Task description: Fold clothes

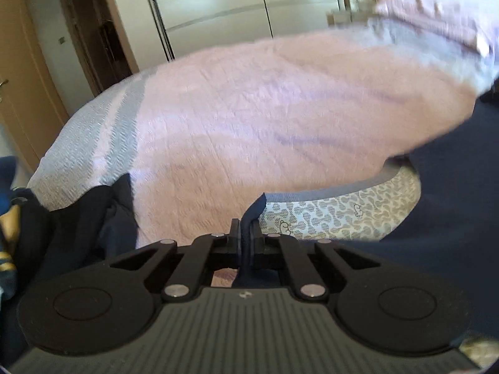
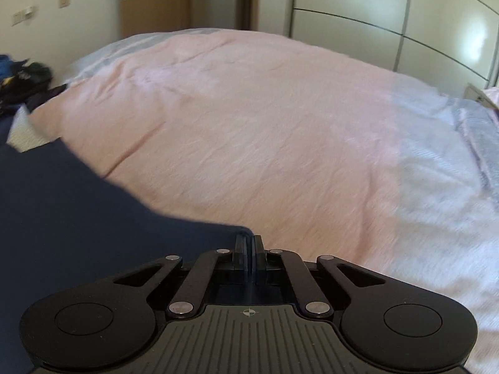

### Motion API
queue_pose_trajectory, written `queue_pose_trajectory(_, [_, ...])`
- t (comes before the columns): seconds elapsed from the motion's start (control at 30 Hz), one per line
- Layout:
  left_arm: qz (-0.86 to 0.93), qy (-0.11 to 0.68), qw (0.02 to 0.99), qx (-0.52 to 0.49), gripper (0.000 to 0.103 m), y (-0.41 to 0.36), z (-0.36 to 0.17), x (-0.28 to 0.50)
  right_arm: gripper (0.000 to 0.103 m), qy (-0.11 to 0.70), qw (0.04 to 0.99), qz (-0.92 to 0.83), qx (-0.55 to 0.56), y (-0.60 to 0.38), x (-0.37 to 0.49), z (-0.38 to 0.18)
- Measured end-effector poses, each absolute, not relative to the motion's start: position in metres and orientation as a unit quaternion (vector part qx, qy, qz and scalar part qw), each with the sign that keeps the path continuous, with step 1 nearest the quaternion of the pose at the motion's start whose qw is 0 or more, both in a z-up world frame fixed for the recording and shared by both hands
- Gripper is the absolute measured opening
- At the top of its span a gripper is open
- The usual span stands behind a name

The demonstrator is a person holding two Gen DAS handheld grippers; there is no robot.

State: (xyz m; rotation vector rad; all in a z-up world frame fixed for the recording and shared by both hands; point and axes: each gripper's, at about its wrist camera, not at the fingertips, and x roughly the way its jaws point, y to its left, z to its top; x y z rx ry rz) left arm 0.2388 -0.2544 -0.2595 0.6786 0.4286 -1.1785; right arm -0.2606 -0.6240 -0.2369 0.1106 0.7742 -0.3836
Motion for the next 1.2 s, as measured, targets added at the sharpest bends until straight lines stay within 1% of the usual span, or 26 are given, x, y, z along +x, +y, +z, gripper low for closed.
queue_pose_trajectory(0.13, [-0.531, 0.218, 0.749, 0.33, 0.004, -0.263, -0.282, 0.24, 0.0, 0.415, 0.886, -0.204, 0.025, -0.616, -0.237, -0.256])
queue_pose_trajectory(0.23, [-0.532, 0.22, 0.753, 0.318, 0.004, -0.256, -0.284, 0.242, 0.001, 0.407, 0.886, -0.223, -0.011, -0.598, -0.235, -0.252])
queue_pose_trajectory(0.27, [-0.532, 0.219, 0.754, 0.316, 0.005, -0.255, -0.283, 0.243, 0.003, 0.402, 0.887, -0.227, -0.026, -0.592, -0.233, -0.248])
queue_pose_trajectory(0.3, [-0.533, 0.218, 0.755, 0.314, 0.005, -0.255, -0.283, 0.244, 0.01, 0.396, 0.887, -0.232, -0.042, -0.586, -0.232, -0.245])
queue_pose_trajectory(0.33, [-0.532, 0.217, 0.756, 0.312, 0.005, -0.255, -0.282, 0.244, 0.027, 0.39, 0.889, -0.235, -0.054, -0.58, -0.23, -0.241])
queue_pose_trajectory(0.37, [-0.532, 0.215, 0.758, 0.31, 0.005, -0.256, -0.282, 0.245, 0.036, 0.382, 0.895, -0.226, -0.044, -0.578, -0.224, -0.24])
queue_pose_trajectory(0.4, [-0.53, 0.22, 0.757, 0.312, 0.005, -0.259, -0.282, 0.244, 0.048, 0.375, 0.9, -0.218, -0.034, -0.576, -0.219, -0.239])
queue_pose_trajectory(0.43, [-0.529, 0.224, 0.756, 0.313, 0.007, -0.261, -0.283, 0.243, 0.051, 0.368, 0.905, -0.21, -0.024, -0.574, -0.213, -0.238])
queue_pose_trajectory(0.5, [-0.518, 0.238, 0.759, 0.315, 0.014, -0.262, -0.281, 0.242, 0.052, 0.377, 0.904, -0.202, -0.014, -0.567, -0.203, -0.24])
queue_pose_trajectory(0.53, [-0.512, 0.241, 0.763, 0.312, 0.021, -0.258, -0.276, 0.242, 0.052, 0.382, 0.9, -0.207, -0.025, -0.559, -0.202, -0.24])
queue_pose_trajectory(0.57, [-0.506, 0.244, 0.768, 0.308, 0.027, -0.253, -0.271, 0.243, 0.052, 0.388, 0.896, -0.211, -0.036, -0.551, -0.2, -0.239])
queue_pose_trajectory(0.63, [-0.502, 0.241, 0.775, 0.299, 0.032, -0.237, -0.255, 0.24, 0.052, 0.389, 0.897, -0.206, -0.049, -0.529, -0.205, -0.232])
queue_pose_trajectory(0.7, [-0.503, 0.24, 0.779, 0.286, 0.033, -0.216, -0.239, 0.235, 0.052, 0.38, 0.904, -0.188, -0.054, -0.502, -0.216, -0.221])
queue_pose_trajectory(0.77, [-0.503, 0.229, 0.783, 0.284, 0.032, -0.19, -0.223, 0.221, 0.052, 0.368, 0.913, -0.164, -0.055, -0.464, -0.233, -0.207])
queue_pose_trajectory(0.93, [-0.523, 0.194, 0.777, 0.293, 0.036, -0.118, -0.196, 0.171, 0.052, 0.339, 0.937, -0.06, -0.058, -0.351, -0.285, -0.184])
queue_pose_trajectory(1.07, [-0.568, 0.162, 0.735, 0.332, 0.037, -0.071, -0.197, 0.111, 0.052, 0.331, 0.939, 0.035, -0.093, -0.256, -0.324, -0.188])
queue_pose_trajectory(1.2, [-0.631, 0.114, 0.667, 0.38, 0.043, -0.032, -0.212, 0.037, 0.052, 0.347, 0.918, 0.085, -0.175, -0.185, -0.345, -0.212])
